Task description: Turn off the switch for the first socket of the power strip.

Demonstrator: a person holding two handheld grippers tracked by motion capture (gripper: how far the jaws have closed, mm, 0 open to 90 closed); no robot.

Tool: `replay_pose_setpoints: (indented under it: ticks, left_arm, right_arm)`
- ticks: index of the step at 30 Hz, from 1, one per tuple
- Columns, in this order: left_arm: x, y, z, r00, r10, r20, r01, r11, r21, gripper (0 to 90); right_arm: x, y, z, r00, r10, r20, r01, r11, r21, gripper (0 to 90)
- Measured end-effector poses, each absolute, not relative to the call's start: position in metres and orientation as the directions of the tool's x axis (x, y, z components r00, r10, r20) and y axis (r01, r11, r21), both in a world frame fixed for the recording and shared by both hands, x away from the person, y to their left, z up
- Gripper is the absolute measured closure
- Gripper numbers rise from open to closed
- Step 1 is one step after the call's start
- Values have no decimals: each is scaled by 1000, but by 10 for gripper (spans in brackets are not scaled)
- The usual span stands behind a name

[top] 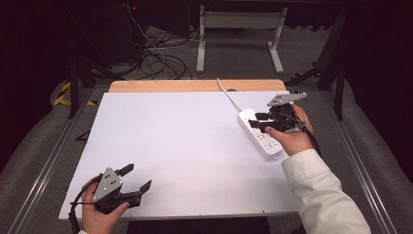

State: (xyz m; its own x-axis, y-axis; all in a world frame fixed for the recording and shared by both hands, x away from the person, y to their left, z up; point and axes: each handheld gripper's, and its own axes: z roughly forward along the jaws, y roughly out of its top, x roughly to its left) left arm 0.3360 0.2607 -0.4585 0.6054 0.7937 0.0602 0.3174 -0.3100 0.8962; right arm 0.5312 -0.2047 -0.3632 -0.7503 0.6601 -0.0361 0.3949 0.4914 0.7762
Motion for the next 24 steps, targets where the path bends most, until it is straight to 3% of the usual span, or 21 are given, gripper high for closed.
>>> replay_pose_setpoints:
  ticks: [10, 18, 24]
  left_arm:
    - [336, 261, -459, 602, 797, 55, 321, -304, 897, 217]
    - [336, 261, -459, 602, 797, 55, 320, -304, 897, 216]
    - [336, 261, -459, 603, 795, 59, 317, -307, 897, 216]
  right_arm:
    - [557, -204, -374, -725, 688, -35, 434, 495, 752, 622]
    - [573, -209, -382, -673, 739, 38, 498, 414, 762, 787]
    - [579, -208, -385, -669, 742, 40, 506, 414, 757, 900]
